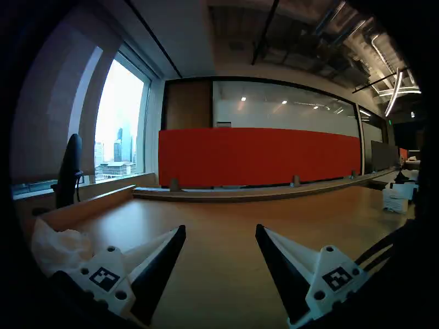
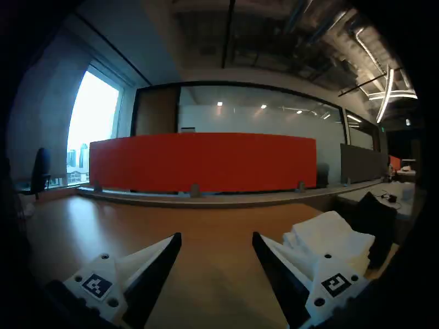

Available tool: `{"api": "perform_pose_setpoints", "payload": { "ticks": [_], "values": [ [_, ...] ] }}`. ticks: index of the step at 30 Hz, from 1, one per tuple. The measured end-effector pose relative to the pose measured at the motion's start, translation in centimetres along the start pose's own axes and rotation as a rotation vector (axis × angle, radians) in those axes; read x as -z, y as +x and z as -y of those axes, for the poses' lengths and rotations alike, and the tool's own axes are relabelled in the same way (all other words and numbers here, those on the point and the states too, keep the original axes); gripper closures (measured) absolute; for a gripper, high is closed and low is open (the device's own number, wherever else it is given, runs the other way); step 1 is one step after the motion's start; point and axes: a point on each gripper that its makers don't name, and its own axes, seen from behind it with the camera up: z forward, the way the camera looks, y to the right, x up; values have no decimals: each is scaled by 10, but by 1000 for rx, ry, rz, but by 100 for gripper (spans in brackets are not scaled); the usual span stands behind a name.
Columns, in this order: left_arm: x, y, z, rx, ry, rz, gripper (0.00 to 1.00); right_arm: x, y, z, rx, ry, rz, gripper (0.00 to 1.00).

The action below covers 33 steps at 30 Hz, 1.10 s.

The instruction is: Fold towel

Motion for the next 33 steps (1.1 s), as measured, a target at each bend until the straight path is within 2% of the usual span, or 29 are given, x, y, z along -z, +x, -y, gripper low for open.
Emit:
{"api": "perform_pose_setpoints", "payload": {
  "ticks": [33],
  "values": [
    [0, 0, -1, 0, 0, 0, 6, 4, 1, 4, 0, 15, -13, 0]
  ]
}}
